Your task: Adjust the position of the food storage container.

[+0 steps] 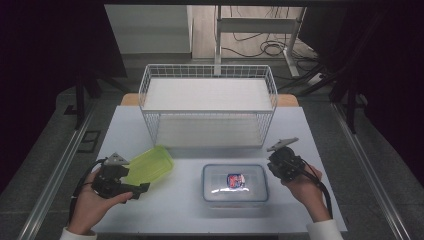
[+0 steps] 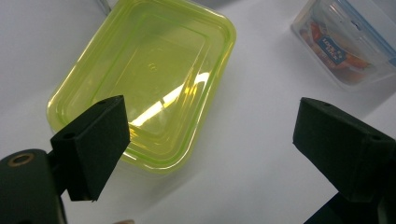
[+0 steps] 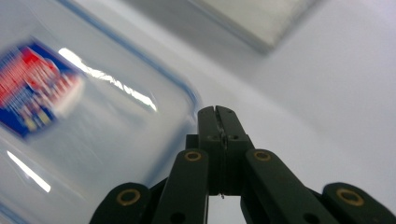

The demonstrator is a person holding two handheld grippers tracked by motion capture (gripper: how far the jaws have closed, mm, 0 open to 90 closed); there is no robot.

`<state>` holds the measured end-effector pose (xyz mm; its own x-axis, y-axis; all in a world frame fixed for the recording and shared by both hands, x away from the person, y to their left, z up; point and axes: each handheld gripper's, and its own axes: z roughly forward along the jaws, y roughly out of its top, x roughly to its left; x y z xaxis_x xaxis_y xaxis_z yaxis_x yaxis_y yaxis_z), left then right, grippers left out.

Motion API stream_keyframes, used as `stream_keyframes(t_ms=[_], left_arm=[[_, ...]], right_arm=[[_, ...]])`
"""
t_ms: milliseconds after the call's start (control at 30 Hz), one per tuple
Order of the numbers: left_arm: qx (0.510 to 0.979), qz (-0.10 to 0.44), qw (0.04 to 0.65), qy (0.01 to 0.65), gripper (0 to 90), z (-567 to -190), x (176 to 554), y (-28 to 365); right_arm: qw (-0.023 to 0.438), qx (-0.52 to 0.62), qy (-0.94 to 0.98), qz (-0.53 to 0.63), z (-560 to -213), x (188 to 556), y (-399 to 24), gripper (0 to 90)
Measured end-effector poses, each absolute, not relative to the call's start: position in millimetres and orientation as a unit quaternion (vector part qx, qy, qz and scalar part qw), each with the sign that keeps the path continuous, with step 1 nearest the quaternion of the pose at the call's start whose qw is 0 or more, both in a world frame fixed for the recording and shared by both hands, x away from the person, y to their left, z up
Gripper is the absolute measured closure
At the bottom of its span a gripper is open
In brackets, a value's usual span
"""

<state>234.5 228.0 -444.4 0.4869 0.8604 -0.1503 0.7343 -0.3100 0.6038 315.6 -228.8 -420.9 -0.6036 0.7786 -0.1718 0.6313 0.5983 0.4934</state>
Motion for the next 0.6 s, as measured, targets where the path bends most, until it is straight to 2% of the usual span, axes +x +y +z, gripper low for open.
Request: stream_keyframes(t_ms=[200,333,600], left_arm=[[0.805,0.100,0.309,0.497,10.4,-446,235,226],[0.805,0.101,0.309,0.496,10.5,-446,235,226],[0.801,0.102,0.308,0.502,10.5,-447,234,231]], right_arm=[[0.167,0.433,0.865,0.190,-445,307,-251,89.1],[0.149,0.427,0.875,0.169,-462,309,-243,89.1],[0.129,0.420,0.883,0.168,-472,314,-231,89.2]])
